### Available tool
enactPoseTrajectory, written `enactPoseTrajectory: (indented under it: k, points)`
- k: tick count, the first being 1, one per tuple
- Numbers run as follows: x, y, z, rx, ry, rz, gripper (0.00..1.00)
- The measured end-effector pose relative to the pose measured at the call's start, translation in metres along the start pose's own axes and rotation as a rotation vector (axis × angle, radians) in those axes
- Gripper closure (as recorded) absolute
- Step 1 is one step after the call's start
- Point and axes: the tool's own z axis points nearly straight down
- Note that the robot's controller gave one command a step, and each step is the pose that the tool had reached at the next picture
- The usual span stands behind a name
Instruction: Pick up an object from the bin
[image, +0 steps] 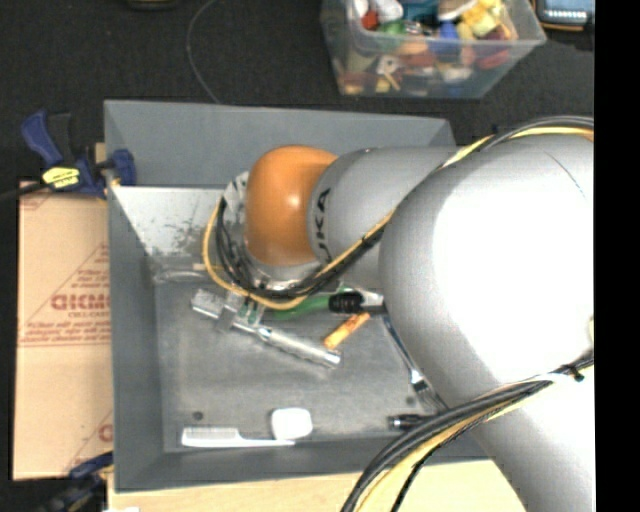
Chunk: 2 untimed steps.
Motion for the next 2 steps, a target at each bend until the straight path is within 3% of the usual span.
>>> enactPoseTrajectory:
  k: [2]
  points:
    - [0.0, 0.0, -0.031, 0.003, 0.003, 0.0, 1.0]
